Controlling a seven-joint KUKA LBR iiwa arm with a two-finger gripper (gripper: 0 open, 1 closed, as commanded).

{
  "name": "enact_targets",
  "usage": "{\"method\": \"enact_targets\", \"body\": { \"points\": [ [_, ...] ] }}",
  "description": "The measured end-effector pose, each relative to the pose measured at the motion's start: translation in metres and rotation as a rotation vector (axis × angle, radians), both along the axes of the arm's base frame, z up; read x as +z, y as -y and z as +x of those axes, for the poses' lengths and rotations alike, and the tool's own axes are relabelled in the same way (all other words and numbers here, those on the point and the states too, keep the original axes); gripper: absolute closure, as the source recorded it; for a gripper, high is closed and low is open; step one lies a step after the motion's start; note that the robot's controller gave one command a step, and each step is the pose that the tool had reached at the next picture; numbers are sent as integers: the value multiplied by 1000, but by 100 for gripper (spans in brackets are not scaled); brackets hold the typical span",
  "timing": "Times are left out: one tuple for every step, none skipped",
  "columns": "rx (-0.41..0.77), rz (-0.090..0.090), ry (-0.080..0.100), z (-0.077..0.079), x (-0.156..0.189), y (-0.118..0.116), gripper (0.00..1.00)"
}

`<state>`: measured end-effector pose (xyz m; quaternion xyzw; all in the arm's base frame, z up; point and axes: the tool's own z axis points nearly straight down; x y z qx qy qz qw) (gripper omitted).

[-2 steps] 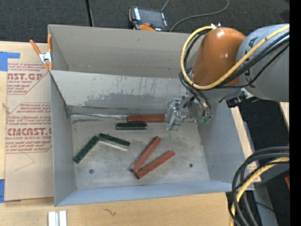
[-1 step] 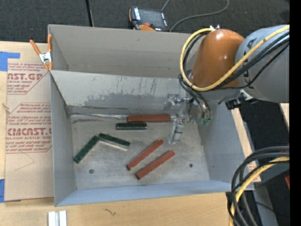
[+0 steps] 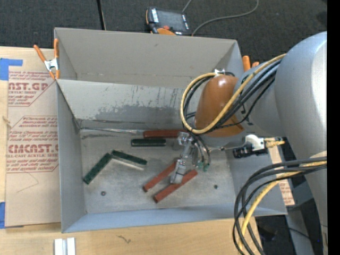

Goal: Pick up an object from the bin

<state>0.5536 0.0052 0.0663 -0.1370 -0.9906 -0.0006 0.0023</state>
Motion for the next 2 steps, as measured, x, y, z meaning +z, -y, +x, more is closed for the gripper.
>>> {"method": "enact_targets", "body": {
  "points": [
    [1,-1,6,2,4,0,100],
    [-12,0,12,-22,134,-18,100]
  ]
}}
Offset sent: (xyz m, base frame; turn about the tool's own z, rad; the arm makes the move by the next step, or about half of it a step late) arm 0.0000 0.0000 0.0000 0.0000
